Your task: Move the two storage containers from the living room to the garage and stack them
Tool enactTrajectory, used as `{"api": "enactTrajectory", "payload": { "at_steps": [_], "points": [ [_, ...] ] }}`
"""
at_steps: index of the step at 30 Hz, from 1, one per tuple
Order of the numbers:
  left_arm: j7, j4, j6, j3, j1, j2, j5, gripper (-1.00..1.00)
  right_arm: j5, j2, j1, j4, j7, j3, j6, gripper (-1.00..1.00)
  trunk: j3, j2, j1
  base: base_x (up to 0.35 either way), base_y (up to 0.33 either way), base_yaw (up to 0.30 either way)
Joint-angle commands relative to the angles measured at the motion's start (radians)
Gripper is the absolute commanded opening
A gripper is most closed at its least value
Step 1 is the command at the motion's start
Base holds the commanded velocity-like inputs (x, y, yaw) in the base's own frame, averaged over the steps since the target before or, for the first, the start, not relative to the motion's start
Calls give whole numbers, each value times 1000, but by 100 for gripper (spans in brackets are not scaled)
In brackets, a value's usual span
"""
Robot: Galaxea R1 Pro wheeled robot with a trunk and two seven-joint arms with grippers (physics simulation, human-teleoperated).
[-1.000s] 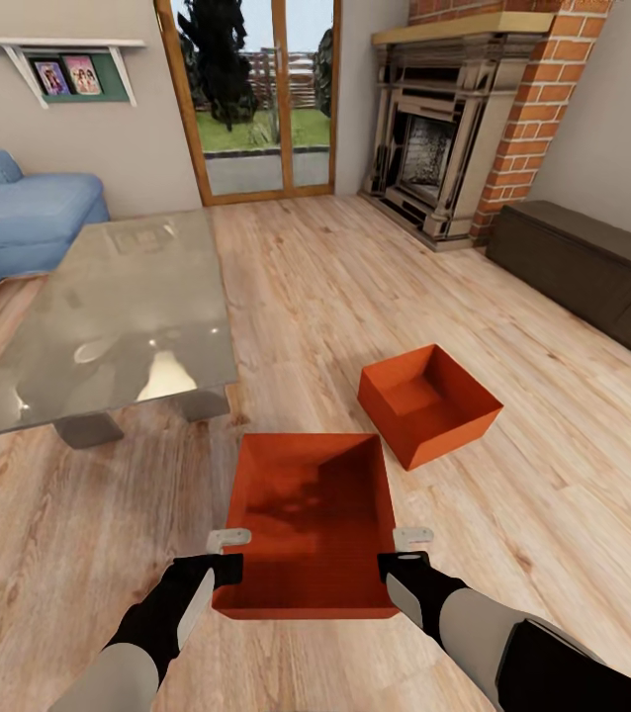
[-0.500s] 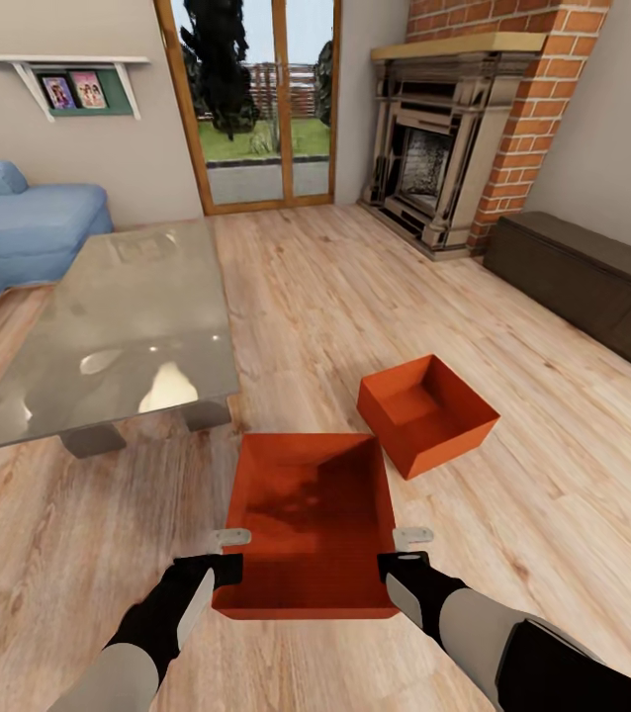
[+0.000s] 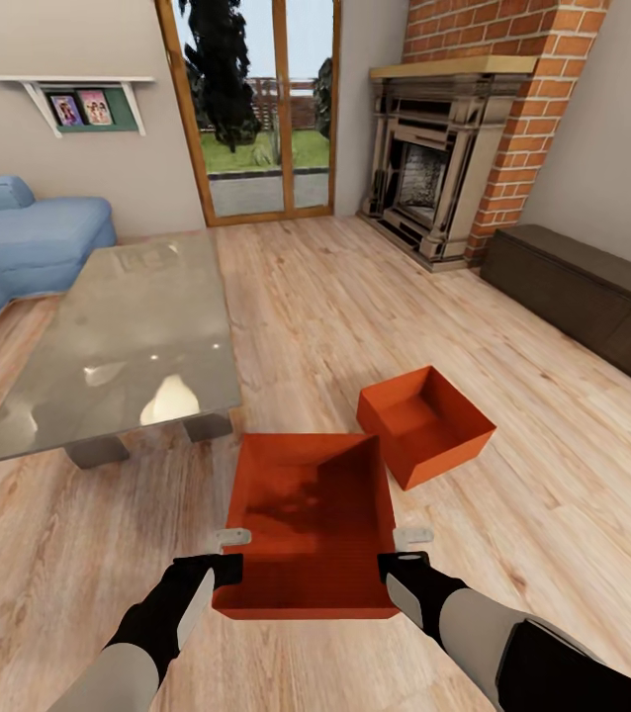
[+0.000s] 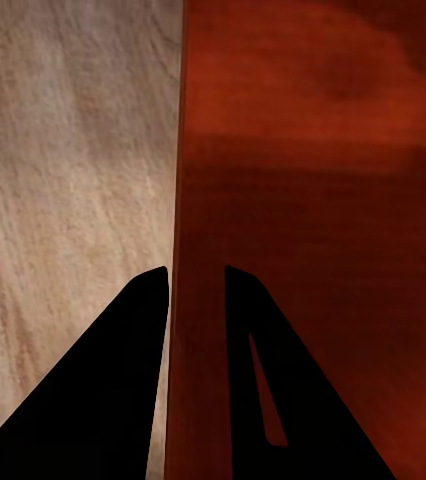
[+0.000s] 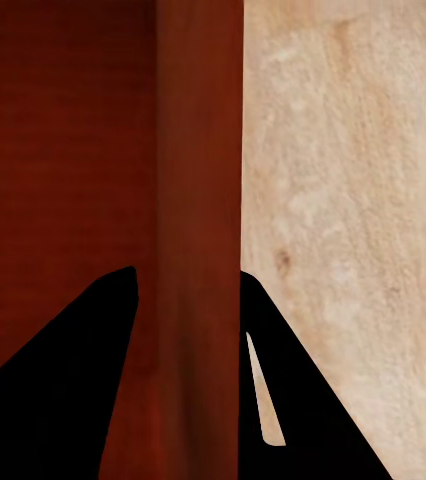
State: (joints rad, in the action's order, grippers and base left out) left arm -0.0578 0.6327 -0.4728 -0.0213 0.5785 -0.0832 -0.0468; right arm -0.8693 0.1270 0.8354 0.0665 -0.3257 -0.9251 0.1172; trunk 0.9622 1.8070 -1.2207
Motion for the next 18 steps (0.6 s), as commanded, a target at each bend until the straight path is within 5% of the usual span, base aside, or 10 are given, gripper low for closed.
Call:
{"api": "enactTrajectory", "payload": {
  "at_steps": [1,18],
  "points": [
    [-10,1,-7,-3,0,0,12,-100,13,-1,1,1,-21,6,6,-100,-4,-7,4,0,0,0],
    [-10,-2,-7,-3,0,0,13,-100,13,-1,1,1,-22,6,5,-100,-84,-126,69,0,0,0]
  ]
}}
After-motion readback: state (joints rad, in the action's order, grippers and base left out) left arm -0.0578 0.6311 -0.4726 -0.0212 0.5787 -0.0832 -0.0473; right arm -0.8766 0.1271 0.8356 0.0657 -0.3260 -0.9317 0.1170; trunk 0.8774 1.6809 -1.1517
